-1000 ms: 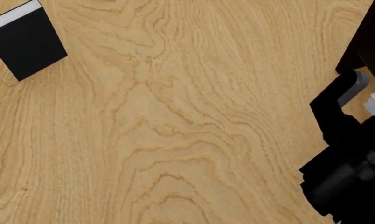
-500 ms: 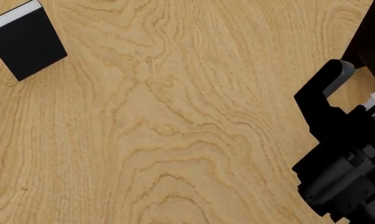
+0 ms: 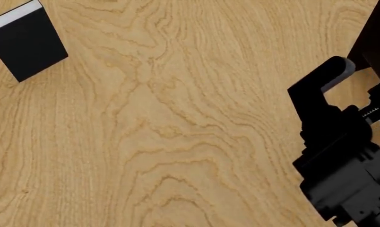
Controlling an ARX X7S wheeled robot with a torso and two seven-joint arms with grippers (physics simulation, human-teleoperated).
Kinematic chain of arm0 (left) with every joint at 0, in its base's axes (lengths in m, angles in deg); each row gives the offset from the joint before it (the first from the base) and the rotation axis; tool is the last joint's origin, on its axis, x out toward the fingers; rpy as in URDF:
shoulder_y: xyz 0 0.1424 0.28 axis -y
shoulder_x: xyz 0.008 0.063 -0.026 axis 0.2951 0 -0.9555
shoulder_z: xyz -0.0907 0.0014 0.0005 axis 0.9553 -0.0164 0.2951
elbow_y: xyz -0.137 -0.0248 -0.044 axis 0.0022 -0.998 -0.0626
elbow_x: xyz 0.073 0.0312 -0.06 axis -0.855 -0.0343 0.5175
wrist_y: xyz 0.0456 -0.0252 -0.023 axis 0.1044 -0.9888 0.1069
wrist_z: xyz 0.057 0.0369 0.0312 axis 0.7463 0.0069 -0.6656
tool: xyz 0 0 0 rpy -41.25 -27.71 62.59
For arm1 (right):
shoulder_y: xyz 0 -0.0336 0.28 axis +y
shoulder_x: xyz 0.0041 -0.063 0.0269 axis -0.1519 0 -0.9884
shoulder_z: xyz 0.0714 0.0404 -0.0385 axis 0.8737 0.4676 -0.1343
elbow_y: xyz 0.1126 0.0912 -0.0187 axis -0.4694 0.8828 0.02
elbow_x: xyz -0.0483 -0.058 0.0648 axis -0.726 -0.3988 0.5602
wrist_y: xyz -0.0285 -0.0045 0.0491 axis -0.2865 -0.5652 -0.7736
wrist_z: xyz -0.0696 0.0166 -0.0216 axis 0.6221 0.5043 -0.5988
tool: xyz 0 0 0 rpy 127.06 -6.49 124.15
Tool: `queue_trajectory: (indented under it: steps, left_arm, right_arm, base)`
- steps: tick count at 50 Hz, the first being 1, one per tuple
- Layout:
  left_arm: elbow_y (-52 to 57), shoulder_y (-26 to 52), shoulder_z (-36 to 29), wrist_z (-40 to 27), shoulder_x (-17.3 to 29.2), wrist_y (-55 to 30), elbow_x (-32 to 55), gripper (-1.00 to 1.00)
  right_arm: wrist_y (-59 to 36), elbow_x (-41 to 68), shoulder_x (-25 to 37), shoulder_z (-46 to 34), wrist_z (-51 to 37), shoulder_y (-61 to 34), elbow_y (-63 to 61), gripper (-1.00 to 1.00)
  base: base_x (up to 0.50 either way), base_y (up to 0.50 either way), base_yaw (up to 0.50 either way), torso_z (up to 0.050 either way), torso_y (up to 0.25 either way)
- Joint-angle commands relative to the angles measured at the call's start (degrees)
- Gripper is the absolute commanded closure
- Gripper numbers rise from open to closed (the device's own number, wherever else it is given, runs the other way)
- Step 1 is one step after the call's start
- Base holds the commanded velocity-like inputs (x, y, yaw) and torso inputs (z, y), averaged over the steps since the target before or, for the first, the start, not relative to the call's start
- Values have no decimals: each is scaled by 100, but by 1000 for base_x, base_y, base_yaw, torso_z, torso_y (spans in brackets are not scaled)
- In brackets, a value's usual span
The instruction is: Pick up the book on the right and place it on the cabinet shelf.
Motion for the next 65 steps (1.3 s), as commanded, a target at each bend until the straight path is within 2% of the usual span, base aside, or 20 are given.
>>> queue_trajectory:
  steps: [1, 24, 46, 65]
  left_arm:
    - [-2, -10, -14, -21, 22, 4, 10, -100]
    - [-5, -45, -36, -44, 37, 38, 7, -100]
    - [-13, -54, -67, -77, 79, 53, 12, -100]
    - [-7, -67, -84, -106, 109, 73, 13, -100]
  right_arm:
    - [230, 344, 151, 413, -20, 116, -332, -100]
    - [614, 1211, 372, 1124, 336, 447, -916, -100]
    - [869, 1867, 310, 1683, 750, 691, -504, -100]
    - [988, 2039, 139, 1827, 1278, 597, 19, -100]
  base:
    - [0, 0, 0, 0, 0]
    - [0, 0, 0, 0, 0]
    - [0, 0, 0, 0, 0]
    - [0, 0, 0, 0, 0]
